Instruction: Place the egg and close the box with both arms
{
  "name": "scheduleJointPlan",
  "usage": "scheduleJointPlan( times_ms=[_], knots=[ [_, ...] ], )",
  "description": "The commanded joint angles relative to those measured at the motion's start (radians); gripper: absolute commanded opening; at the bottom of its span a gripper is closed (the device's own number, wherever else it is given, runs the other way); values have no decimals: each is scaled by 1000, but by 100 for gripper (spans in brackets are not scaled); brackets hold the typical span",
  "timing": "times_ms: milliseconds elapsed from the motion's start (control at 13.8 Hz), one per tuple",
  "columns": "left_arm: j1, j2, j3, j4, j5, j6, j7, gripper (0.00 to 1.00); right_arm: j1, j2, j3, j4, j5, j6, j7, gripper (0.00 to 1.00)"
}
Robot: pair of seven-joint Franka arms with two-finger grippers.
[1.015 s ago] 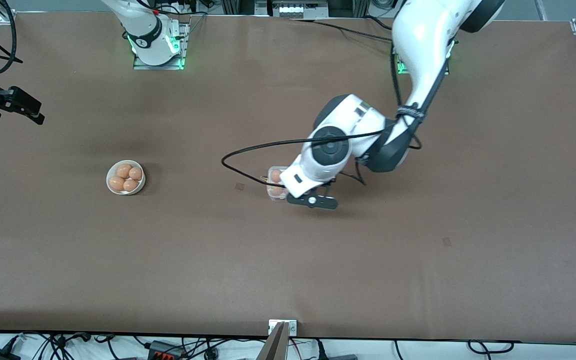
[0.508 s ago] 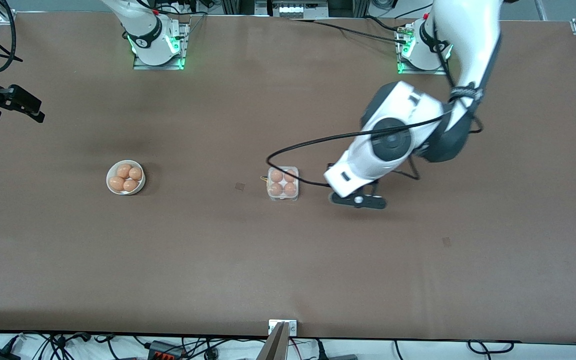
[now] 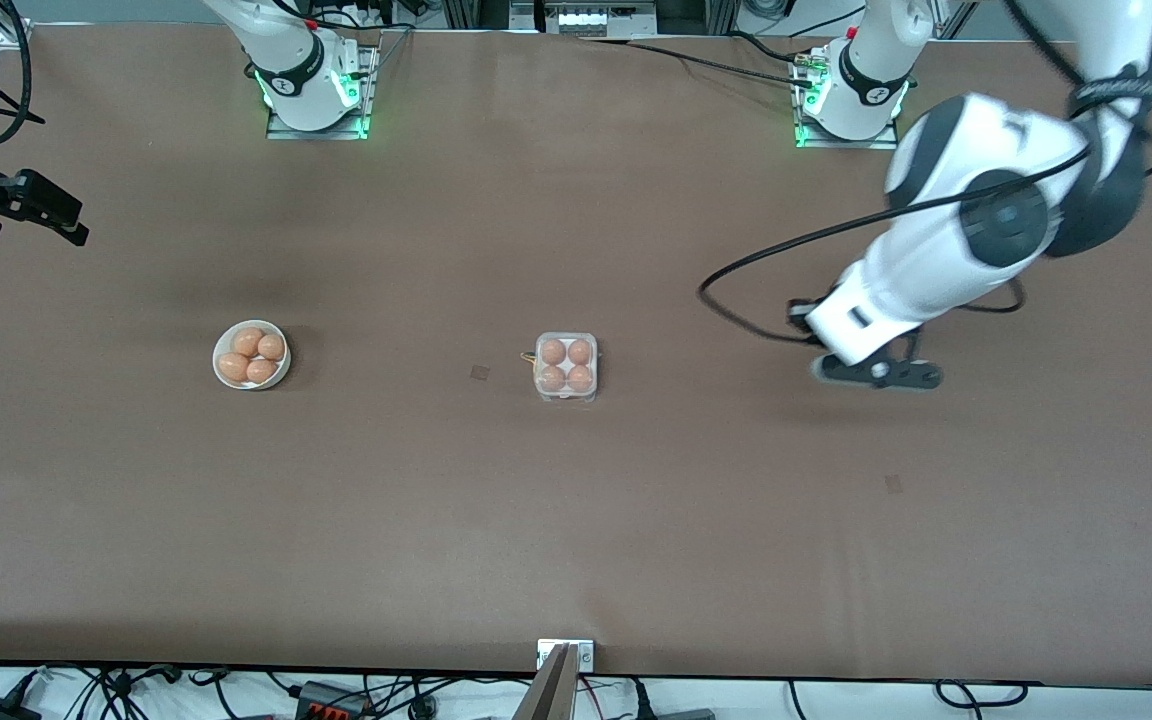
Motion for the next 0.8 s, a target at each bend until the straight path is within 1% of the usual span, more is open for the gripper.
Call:
scheduleJointPlan(
  times_ms=[0, 290, 363, 435, 508, 580, 725],
  knots=[
    [63, -134, -14, -87, 12, -68, 73, 1, -10, -14, 8, 0, -1, -2, -4, 100],
    [135, -216, -14, -95, 12, -174, 156, 1, -10, -14, 8, 0, -1, -2, -4, 100],
    [158, -248, -14, -120, 3, -190, 164, 0, -10, -14, 8, 0, 0, -4, -3, 100],
    [160, -289, -14, -160, 5, -185, 168, 0, -10, -14, 8, 0, 1, -5, -3, 100],
    [160, -305, -14, -171, 5, -187, 179, 1, -10, -14, 8, 2, 5, -12, -3, 100],
    [158, -303, -14, -161, 5, -195, 187, 6, -10, -14, 8, 2, 7, -16, 0, 100],
    [160, -299, -9, -148, 5, -195, 187, 29, -11, -14, 8, 2, 7, -18, -6, 100]
  ],
)
